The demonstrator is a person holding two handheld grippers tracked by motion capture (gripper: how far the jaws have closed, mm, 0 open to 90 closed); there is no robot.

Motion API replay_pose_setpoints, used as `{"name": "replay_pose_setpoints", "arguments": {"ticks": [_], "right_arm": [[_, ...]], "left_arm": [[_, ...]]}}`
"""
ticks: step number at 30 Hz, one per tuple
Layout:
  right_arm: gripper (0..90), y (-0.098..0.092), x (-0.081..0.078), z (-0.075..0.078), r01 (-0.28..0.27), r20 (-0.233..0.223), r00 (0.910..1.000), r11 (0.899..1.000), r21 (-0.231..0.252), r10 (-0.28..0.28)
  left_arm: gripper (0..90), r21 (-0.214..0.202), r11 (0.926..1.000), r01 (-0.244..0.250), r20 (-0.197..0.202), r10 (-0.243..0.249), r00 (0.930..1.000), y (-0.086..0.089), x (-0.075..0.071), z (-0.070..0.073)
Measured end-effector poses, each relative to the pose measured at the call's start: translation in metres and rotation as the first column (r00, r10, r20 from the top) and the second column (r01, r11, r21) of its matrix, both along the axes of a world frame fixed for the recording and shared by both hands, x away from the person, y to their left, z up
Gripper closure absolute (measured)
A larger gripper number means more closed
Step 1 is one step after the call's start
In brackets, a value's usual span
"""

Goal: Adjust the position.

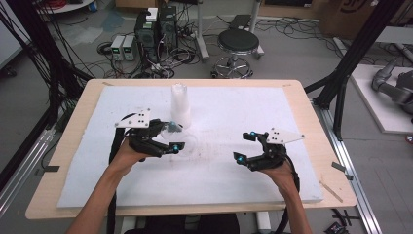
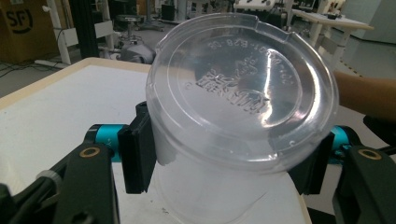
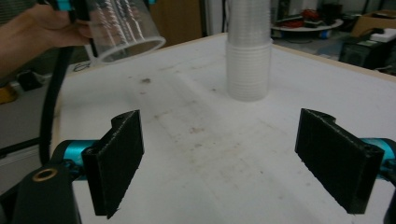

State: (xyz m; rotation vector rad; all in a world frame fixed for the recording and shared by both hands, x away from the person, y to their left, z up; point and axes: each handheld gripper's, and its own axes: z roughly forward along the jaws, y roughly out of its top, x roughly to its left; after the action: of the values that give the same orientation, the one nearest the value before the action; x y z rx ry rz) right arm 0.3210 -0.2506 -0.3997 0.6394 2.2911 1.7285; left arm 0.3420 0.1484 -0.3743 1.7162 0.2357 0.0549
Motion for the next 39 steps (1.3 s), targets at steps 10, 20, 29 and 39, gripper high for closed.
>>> {"name": "replay_pose_setpoints", "arguments": {"ticks": [10, 20, 29, 39], "right_arm": [[15.3, 0.026, 0.001, 0.018, -0.170, 0.001, 0.9855, 0.985, -0.003, 0.170], [15.2, 0.061, 0.007, 0.027, -0.305, -0.020, 0.9523, 0.952, -0.020, 0.305], [15.3, 0.086, 0.011, 0.028, -0.362, -0.023, 0.9320, 0.932, -0.024, 0.362], [15.2, 0.097, 0.014, 0.027, -0.385, -0.025, 0.9229, 0.922, -0.031, 0.384]], "left_arm": [[35.6, -0.018, 0.9989, 0.044, 0.000, -0.044, 0.9990, -0.014, -0.002, 0.002], [35.6, -0.027, 0.9961, 0.084, -0.001, -0.084, 0.9965, -0.027, -0.006, 0.002], [35.6, -0.043, 0.9938, 0.103, 0.001, -0.103, 0.9947, -0.031, -0.010, 0.004], [35.7, -0.050, 0.9926, 0.110, 0.005, -0.110, 0.9939, -0.033, -0.009, 0.007]]}}
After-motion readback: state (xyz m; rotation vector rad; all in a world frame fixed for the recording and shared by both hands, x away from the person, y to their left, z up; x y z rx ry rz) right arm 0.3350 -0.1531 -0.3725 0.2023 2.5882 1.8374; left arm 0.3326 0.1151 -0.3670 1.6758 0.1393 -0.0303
